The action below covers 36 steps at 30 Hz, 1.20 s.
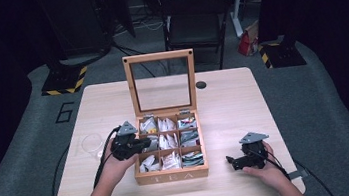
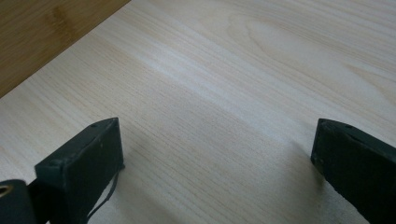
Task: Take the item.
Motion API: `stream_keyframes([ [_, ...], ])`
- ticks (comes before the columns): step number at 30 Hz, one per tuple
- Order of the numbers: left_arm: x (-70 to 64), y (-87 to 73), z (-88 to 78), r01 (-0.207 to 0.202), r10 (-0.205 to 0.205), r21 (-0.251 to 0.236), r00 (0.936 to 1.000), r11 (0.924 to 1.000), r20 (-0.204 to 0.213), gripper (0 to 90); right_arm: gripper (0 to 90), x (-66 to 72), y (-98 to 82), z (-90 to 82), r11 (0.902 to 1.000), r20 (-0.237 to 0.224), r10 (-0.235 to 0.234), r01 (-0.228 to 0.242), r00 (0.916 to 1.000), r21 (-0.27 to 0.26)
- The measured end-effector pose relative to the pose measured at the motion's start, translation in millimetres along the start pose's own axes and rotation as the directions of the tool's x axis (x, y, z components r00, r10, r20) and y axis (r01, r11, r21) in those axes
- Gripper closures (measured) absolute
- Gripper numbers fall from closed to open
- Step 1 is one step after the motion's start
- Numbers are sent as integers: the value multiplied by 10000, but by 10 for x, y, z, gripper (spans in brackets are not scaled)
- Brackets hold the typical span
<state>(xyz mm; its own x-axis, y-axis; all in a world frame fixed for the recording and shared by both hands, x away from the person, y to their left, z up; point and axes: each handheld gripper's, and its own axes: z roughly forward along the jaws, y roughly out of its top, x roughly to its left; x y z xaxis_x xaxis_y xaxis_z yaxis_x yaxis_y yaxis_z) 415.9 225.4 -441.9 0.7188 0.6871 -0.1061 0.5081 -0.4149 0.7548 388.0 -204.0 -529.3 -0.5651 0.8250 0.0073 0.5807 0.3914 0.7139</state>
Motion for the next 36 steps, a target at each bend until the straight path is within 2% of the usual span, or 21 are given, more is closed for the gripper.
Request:
stream_keyframes([
  [2, 15, -6, -21, -93, 93, 9, 9999, 10000, -67, 851, 15, 1, 0, 0, 10000, -3, 7, -7, 10000, -1],
  [9, 15, -19, -72, -39, 39, -7, 10000, 10000, -66, 867, 15, 0, 0, 0, 10000, -3, 4, -4, 10000, -2],
  [10, 23, -18, -79, -151, 150, -35, 9998, 9999, -115, 869, 15, 1, 0, 0, 10000, -4, 7, -7, 10000, -4],
  [13, 25, -16, -97, -72, 72, -83, 10000, 9999, -28, 875, 15, 0, 0, 0, 10000, -5, 6, -6, 10000, -3],
  [18, 25, -2, -103, 35, -37, -246, 9999, 9997, -107, 878, 15, 0, 0, 0, 10000, -3, 8, -8, 10000, -1],
  [24, 6, 132, -206, -83, 58, -777, 9995, 9969, -324, 880, 14, 0, 0, 0, 10000, -15, 3, -3, 10000, 2],
  [28, -3, 203, -279, -154, 120, -938, 9992, 9955, -372, 879, 14, -1, 0, 0, 10000, -10, -10, 10, 10000, 11],
  [30, -14, 232, -314, -64, 27, -1058, 9994, 9944, -357, 879, 14, 0, 0, 1, 10000, -14, 3, -3, 10000, 2],
  [36, -23, 330, -434, -212, 150, -1299, 9987, 9913, -491, 876, 14, -1, 0, 0, 10000, -13, -7, 7, 10000, 9],
])
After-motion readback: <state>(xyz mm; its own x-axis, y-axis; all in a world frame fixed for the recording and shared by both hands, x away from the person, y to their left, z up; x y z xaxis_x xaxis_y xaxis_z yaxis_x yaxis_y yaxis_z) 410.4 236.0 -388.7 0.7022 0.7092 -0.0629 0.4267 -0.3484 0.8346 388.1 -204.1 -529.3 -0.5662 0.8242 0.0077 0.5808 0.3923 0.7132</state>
